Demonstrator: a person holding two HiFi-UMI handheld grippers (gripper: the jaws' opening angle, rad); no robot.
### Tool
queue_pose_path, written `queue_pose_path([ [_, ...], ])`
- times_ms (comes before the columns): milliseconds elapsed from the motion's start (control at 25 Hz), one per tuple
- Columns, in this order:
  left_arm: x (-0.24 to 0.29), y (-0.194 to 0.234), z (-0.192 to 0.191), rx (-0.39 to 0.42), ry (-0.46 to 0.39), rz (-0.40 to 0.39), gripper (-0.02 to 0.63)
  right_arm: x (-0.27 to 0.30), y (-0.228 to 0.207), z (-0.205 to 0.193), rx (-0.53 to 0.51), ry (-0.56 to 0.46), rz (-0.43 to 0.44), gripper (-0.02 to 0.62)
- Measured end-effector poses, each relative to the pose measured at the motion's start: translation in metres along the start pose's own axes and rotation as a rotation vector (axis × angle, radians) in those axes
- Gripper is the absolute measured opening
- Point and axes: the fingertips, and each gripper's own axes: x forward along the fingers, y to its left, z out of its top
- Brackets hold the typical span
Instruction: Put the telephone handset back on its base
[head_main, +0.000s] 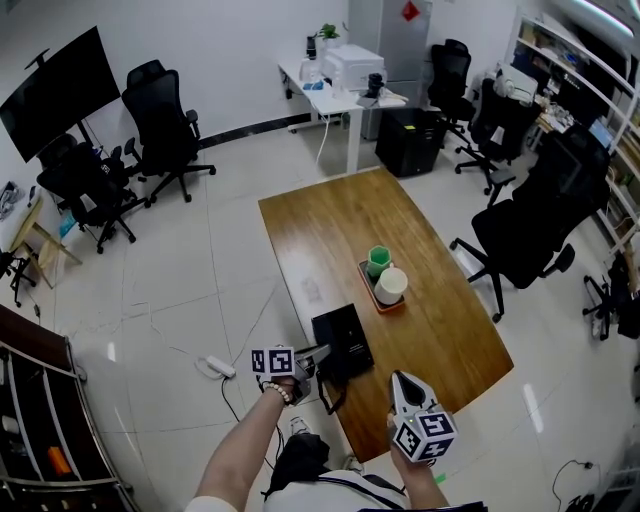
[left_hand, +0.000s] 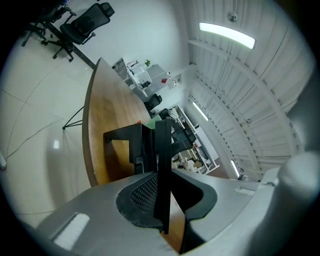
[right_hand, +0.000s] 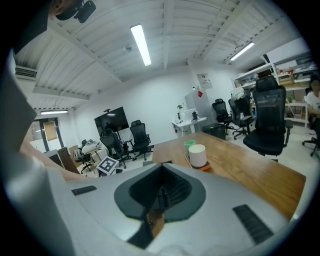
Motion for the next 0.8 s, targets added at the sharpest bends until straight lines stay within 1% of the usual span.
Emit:
queue_pose_path([
  [360, 0.014, 0.012, 0.002, -0.025, 0.013, -0.026, 0.072, 0.008, -0.010, 0.003, 0.004, 0.006, -0.023, 0.002],
  [560, 0.016, 0.016, 0.002, -0.035, 0.015, -0.019, 0.072, 0.010, -0.013, 0.004, 0.008, 0.013, -0.028, 0.002],
  [800, 0.015, 0.022, 0.000, -0.057, 0.010, -0.030, 0.072, 0.010, -0.016, 0.000, 0.011, 0.021, -0.031, 0.002],
])
